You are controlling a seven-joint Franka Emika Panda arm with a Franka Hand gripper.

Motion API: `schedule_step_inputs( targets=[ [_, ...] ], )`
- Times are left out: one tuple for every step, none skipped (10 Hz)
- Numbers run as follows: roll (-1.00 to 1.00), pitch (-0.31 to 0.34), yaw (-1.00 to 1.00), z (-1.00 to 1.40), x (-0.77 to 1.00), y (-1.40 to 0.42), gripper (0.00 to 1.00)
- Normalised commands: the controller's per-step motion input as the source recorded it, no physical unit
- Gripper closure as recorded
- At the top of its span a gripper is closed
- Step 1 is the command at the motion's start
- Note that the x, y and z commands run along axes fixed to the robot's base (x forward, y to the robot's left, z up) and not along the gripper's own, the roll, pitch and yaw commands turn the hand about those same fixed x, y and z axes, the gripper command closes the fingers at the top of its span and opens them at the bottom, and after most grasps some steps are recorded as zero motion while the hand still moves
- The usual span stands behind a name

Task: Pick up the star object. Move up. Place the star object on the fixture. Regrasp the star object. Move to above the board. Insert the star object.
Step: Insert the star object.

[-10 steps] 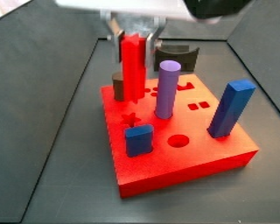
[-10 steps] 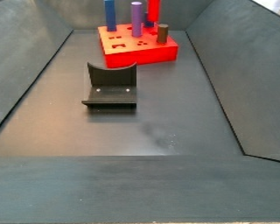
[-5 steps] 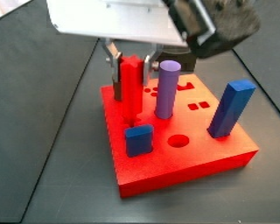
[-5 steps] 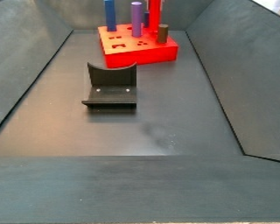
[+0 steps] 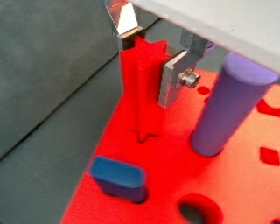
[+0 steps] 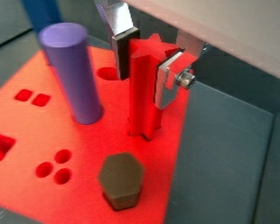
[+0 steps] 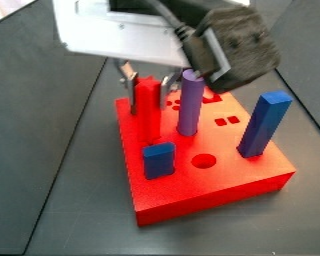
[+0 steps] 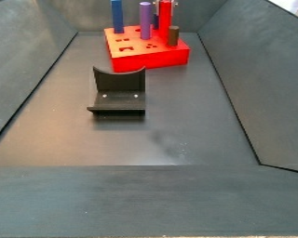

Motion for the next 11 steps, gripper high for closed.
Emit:
schedule_step_inputs(
  targets=[
    [0.0, -0.176, -0.44, -0.67, -0.33, -0.19, 1.0],
    [0.0, -0.157, -0.46, -0.83, 0.0, -0.15, 1.0],
    [0.0, -0.114, -0.48, -0.93, 0.05, -0.11, 1.0],
    [0.0, -0.141, -0.49, -0.9, 0.05, -0.11, 1.0],
    [0.01, -0.1, -0.4, -0.99, 0.15, -0.11, 1.0],
    [0.02, -0.09, -0.33, -1.0, 0.07, -0.08, 1.0],
    [0.01, -0.093, -0.21, -0.82, 0.0, -0.04, 1.0],
    [0.0, -0.017, 0.0, 0.0, 0.0, 0.0, 1.0],
    [0.0, 0.016, 0.0, 0.0, 0.01, 0.0, 1.0],
    [0.0, -0.011, 0.0, 0.0, 0.0, 0.0, 1.0],
    [0.0, 0.0, 0.0, 0.0, 0.0, 0.0, 1.0]
  ],
)
